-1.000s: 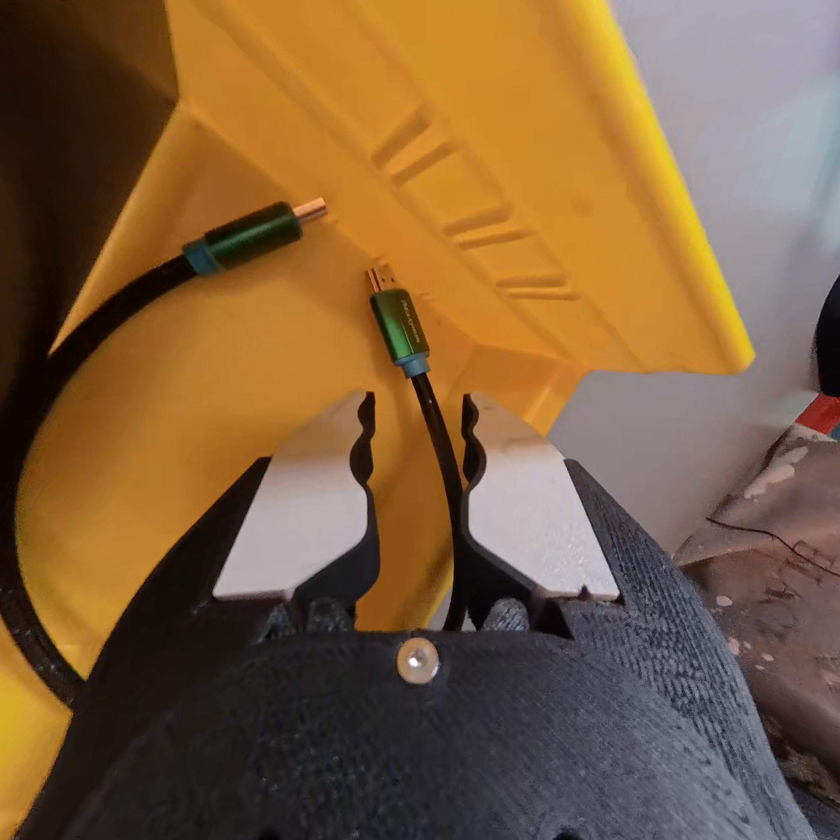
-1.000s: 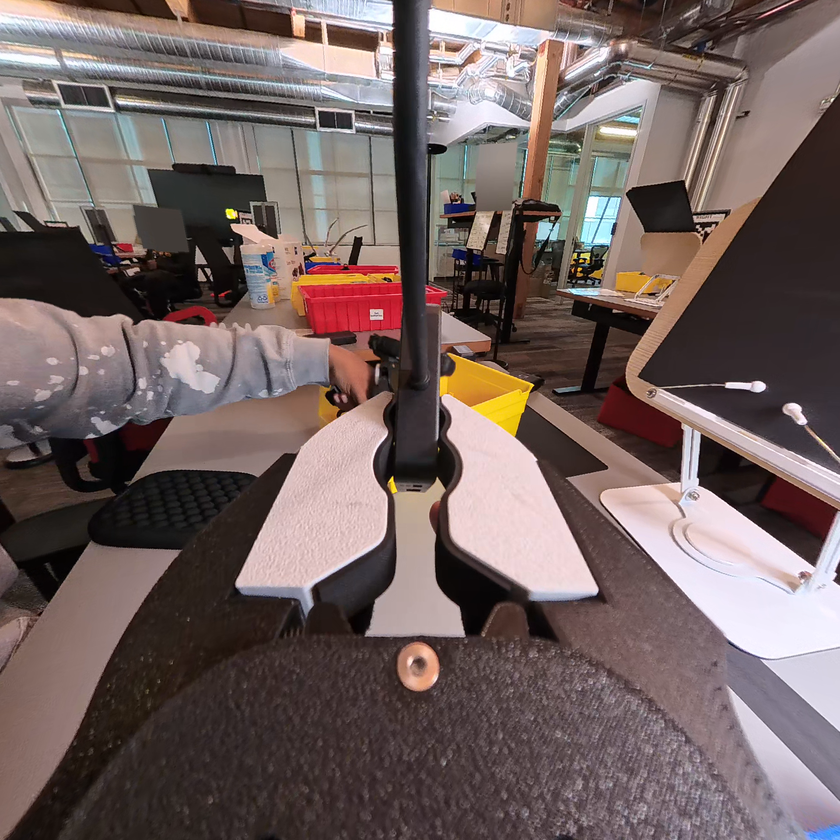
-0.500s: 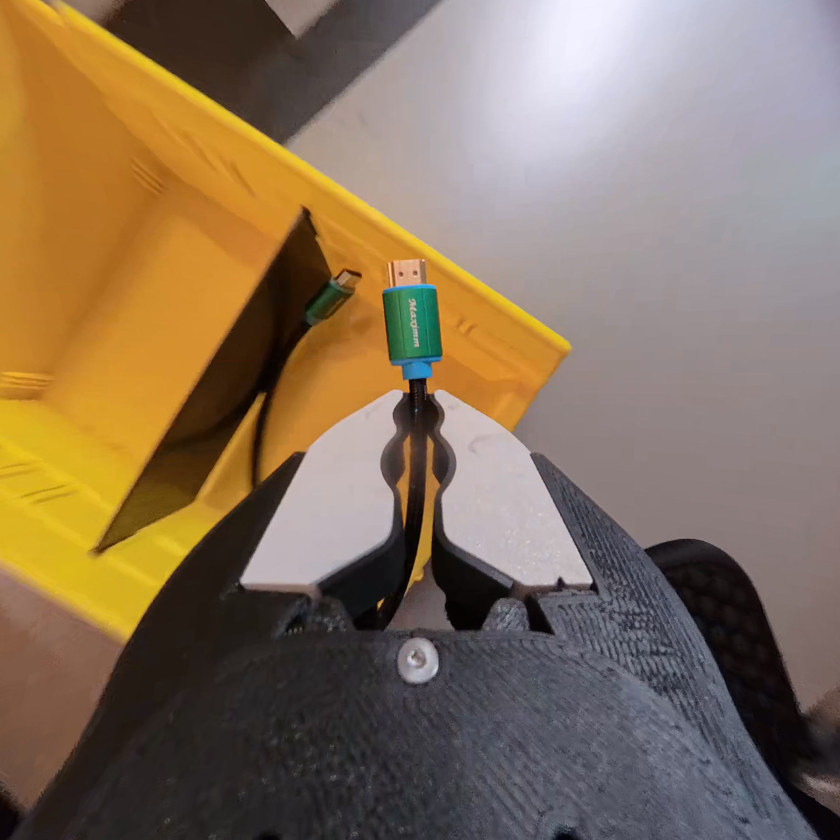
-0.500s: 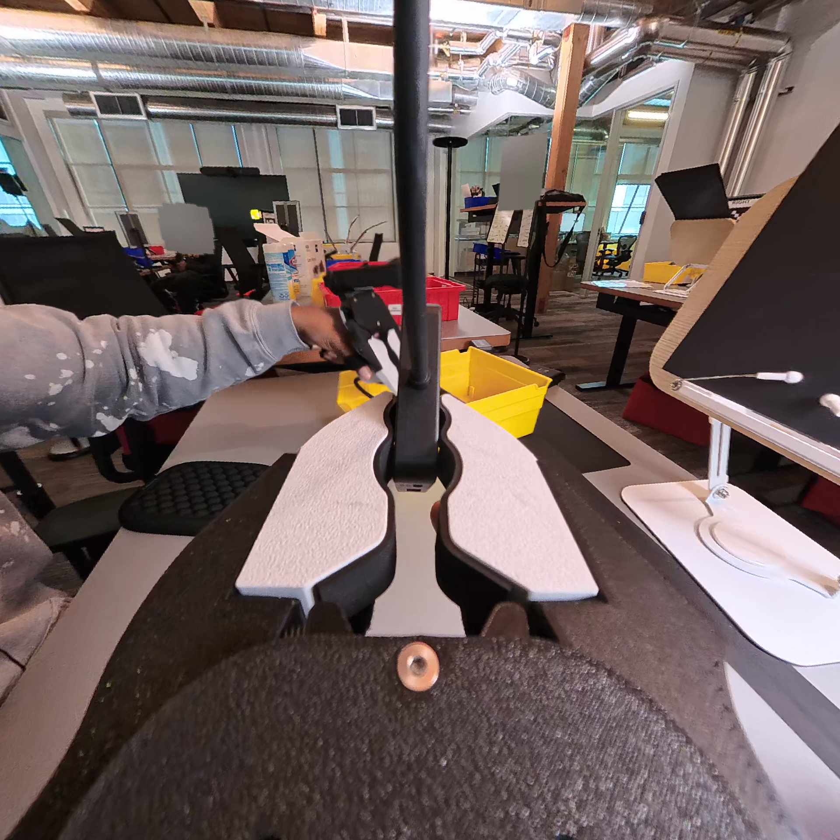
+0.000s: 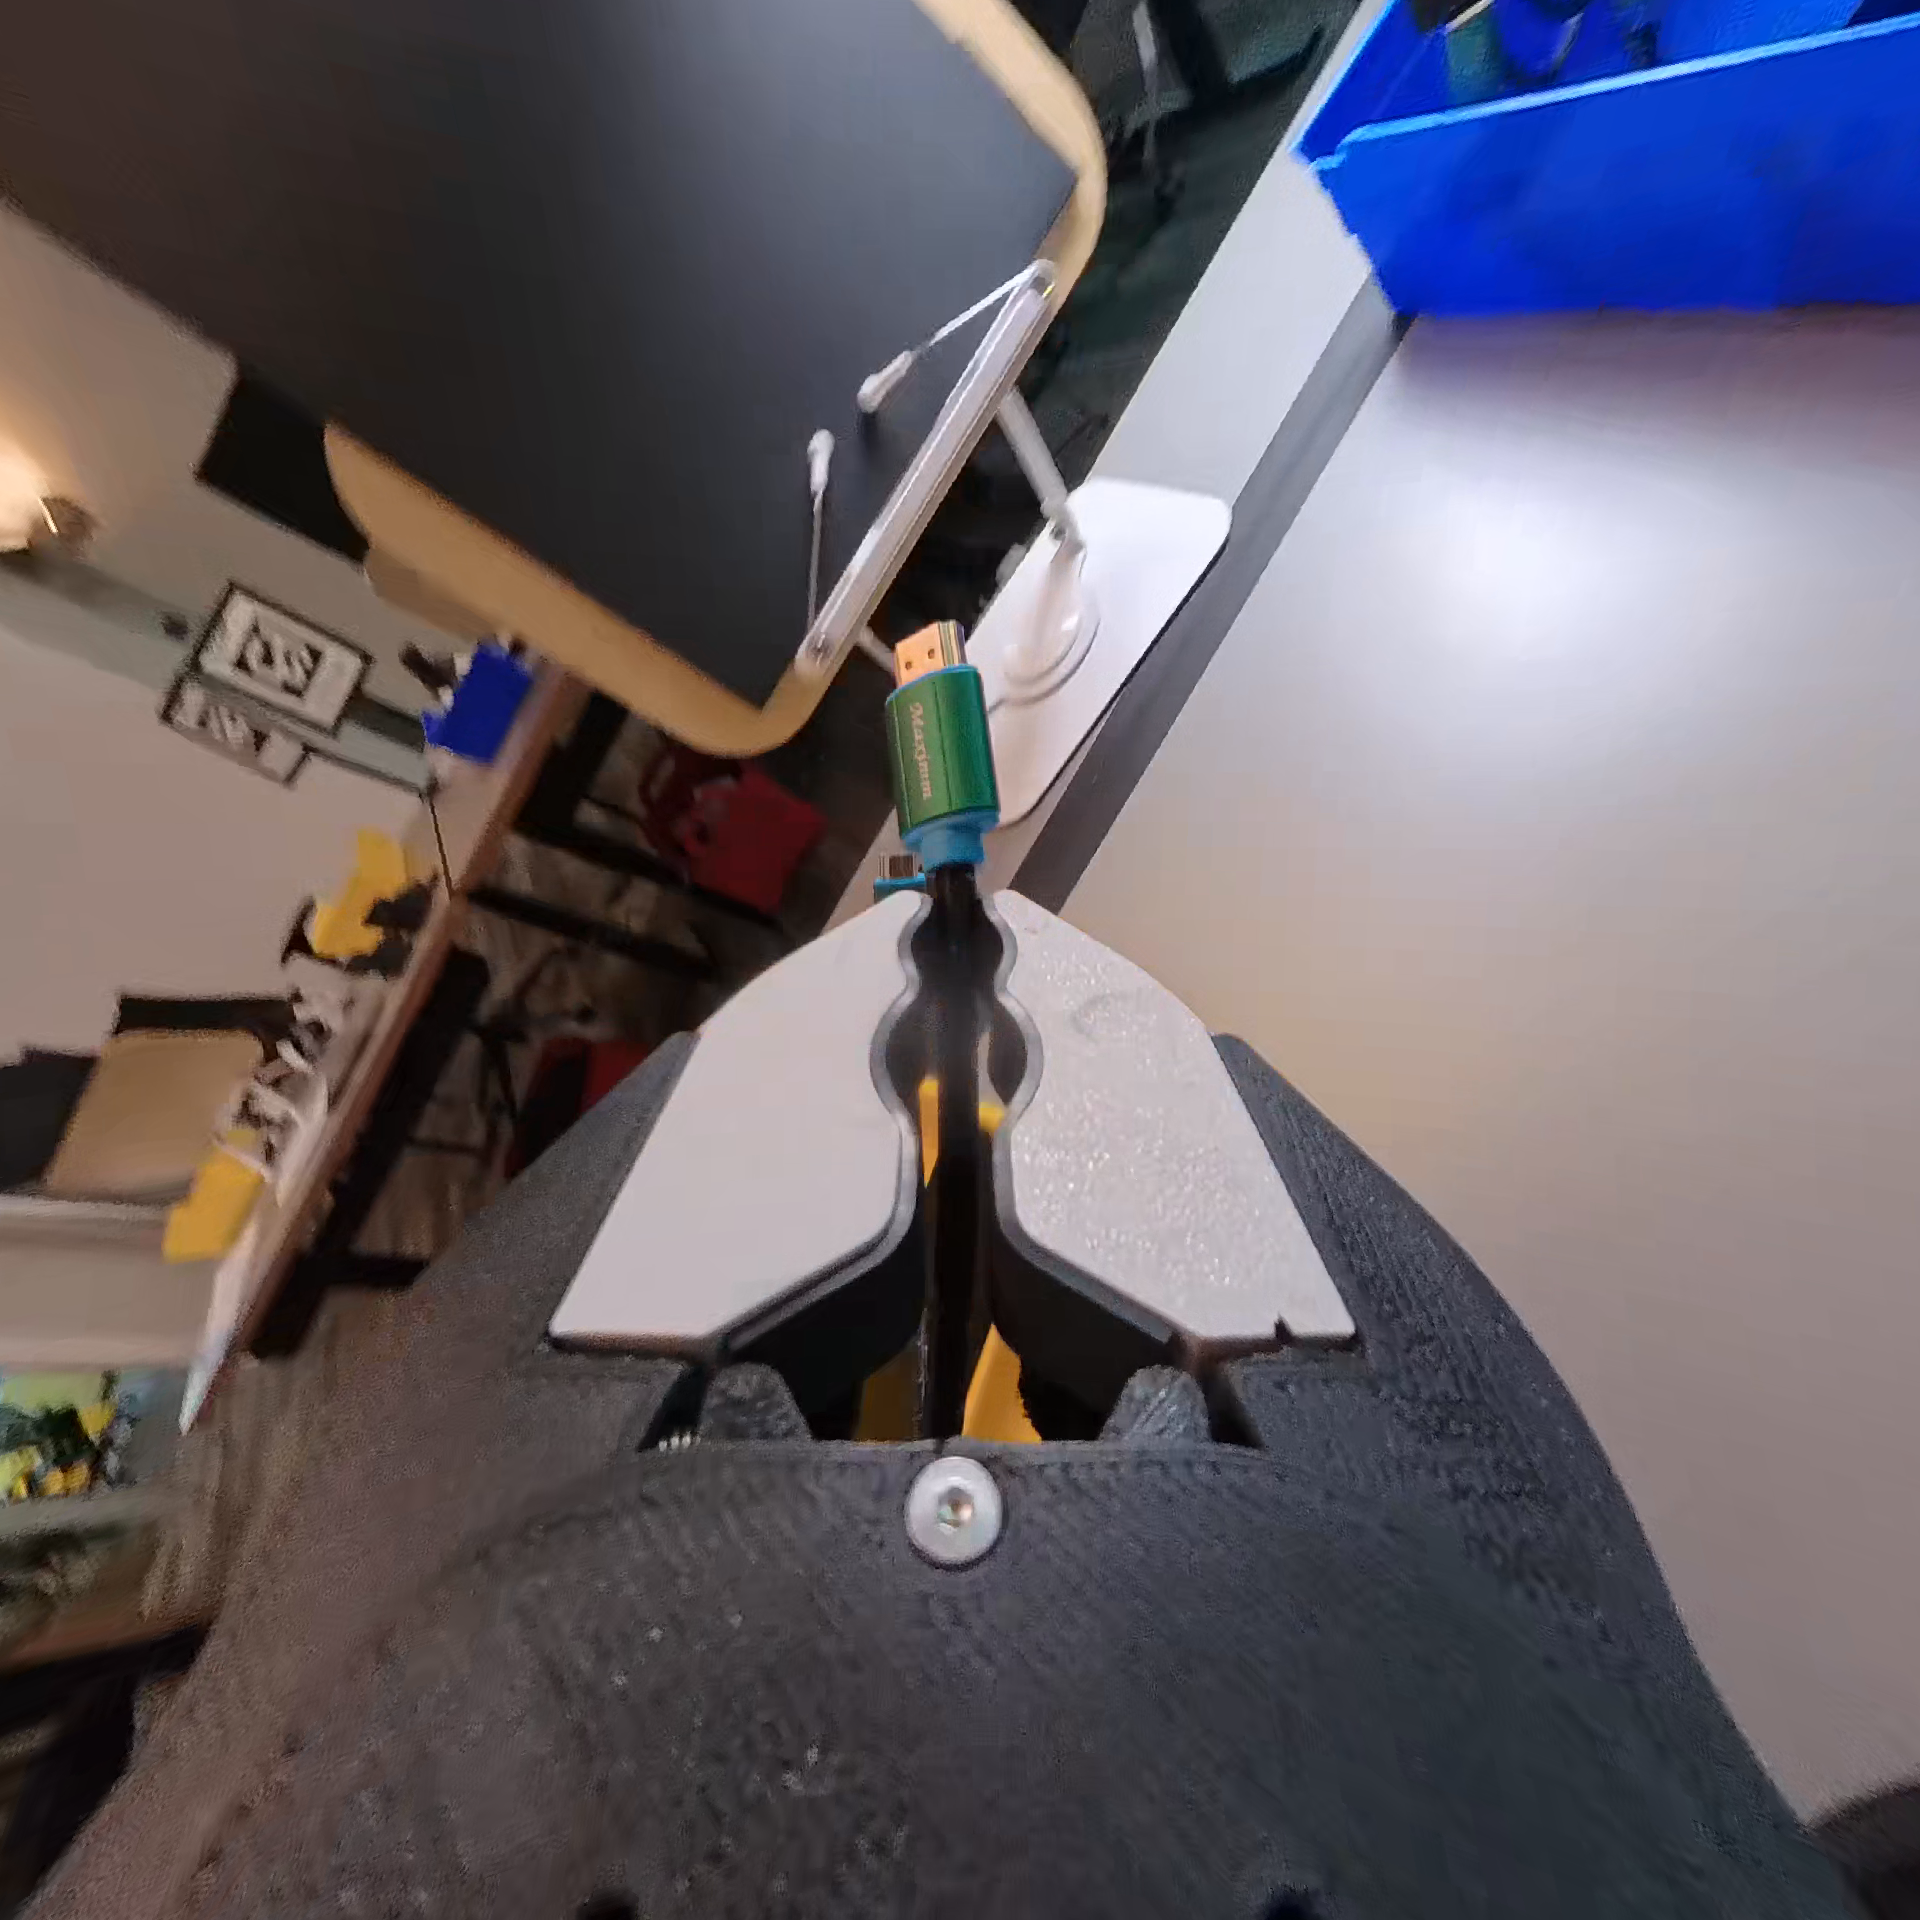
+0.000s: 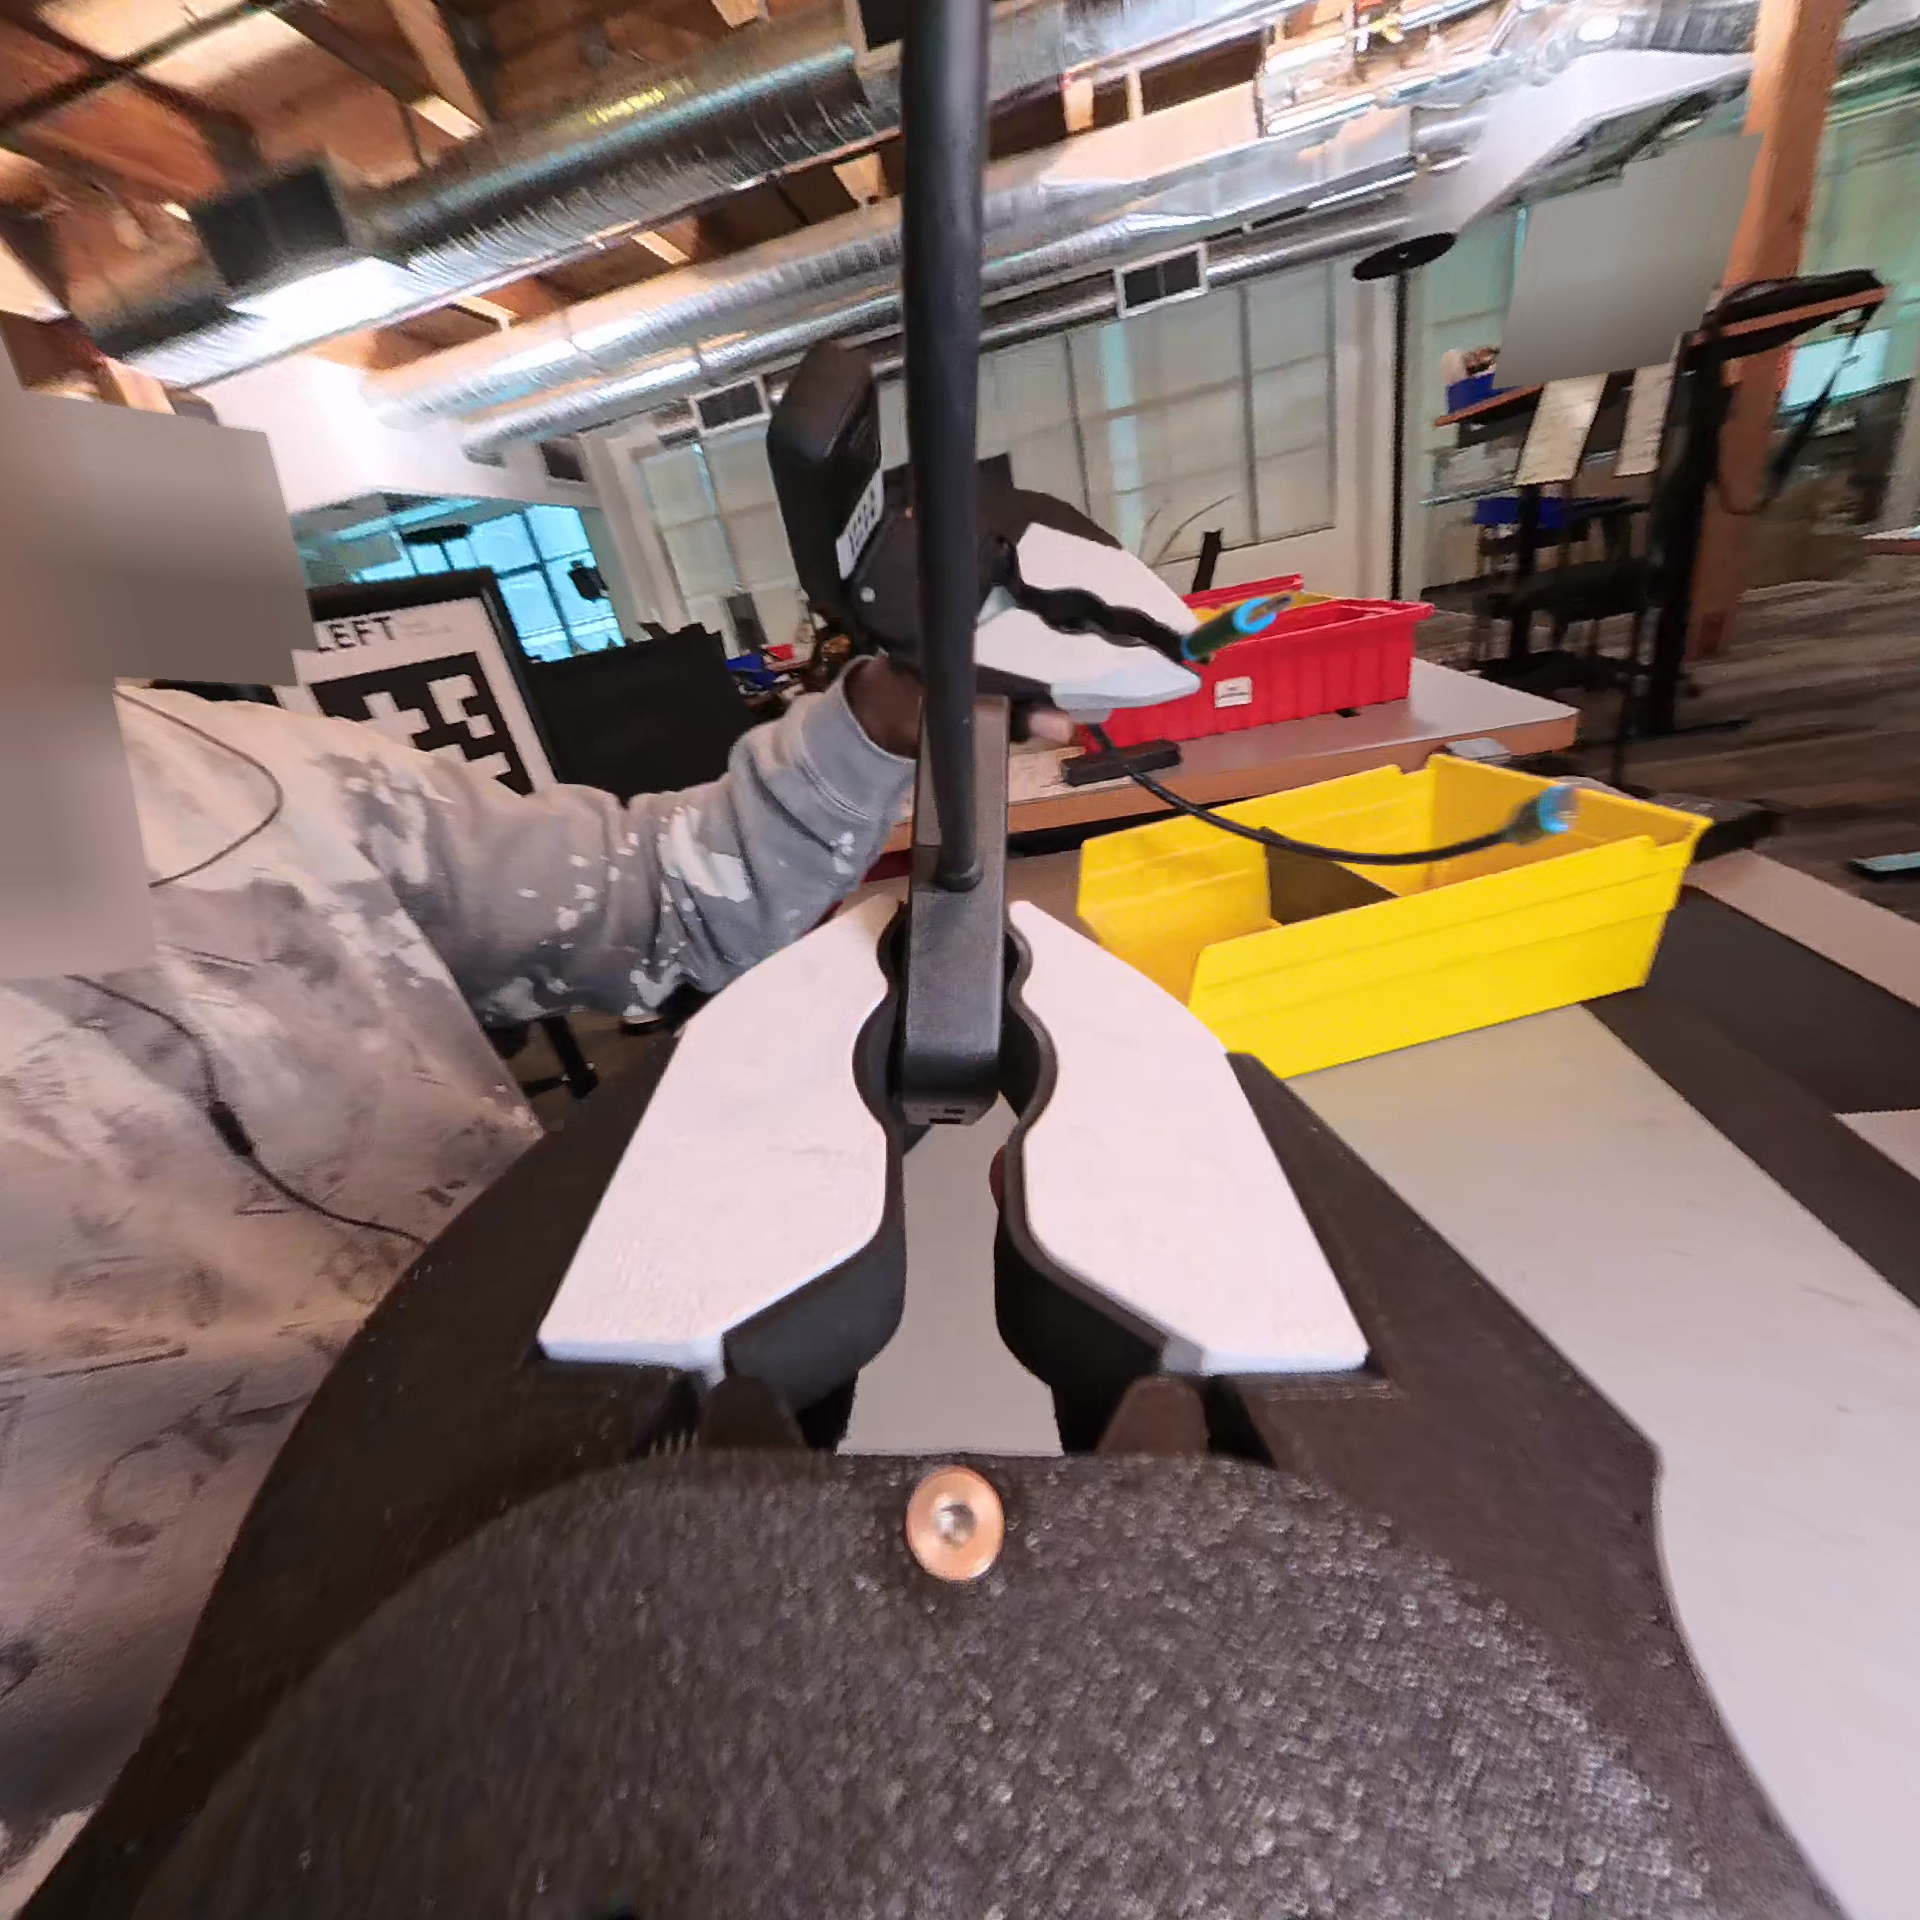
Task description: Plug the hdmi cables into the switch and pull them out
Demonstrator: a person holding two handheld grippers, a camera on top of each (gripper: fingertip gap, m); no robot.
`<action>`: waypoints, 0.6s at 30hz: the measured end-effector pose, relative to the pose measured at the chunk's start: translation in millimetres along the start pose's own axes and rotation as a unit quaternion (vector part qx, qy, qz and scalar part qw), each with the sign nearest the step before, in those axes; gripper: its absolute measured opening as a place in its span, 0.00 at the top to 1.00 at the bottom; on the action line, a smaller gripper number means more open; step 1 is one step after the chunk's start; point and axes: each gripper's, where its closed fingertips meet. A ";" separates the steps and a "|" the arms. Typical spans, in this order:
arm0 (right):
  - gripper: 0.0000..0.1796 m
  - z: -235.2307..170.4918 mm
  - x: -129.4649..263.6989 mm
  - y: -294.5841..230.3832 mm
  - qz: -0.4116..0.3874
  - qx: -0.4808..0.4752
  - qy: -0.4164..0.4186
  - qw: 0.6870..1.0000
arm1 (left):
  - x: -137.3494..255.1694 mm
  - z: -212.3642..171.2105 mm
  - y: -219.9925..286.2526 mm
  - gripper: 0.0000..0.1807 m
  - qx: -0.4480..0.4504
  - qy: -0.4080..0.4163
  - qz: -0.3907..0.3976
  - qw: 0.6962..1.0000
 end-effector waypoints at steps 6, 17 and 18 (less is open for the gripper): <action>0.93 -19.6 12.8 2.5 0.006 -0.018 -0.040 0.999 | -42.2 1.4 73.5 0.96 -0.081 0.081 0.016 0.993; 0.93 -62.8 30.4 29.6 -0.081 -0.026 -0.179 0.980 | -81.4 -58.2 174.0 0.96 -0.072 0.026 -0.125 0.989; 0.93 -62.2 31.4 30.4 -0.084 -0.025 -0.179 0.980 | -82.9 -70.0 185.4 0.96 -0.050 -0.012 -0.165 0.985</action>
Point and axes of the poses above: each gripper's, where its closed fingertips meet, x back along the fingers, z out of its top, y = z × x across the jaws, and after that the axes turned 13 degrees about x, right-handed
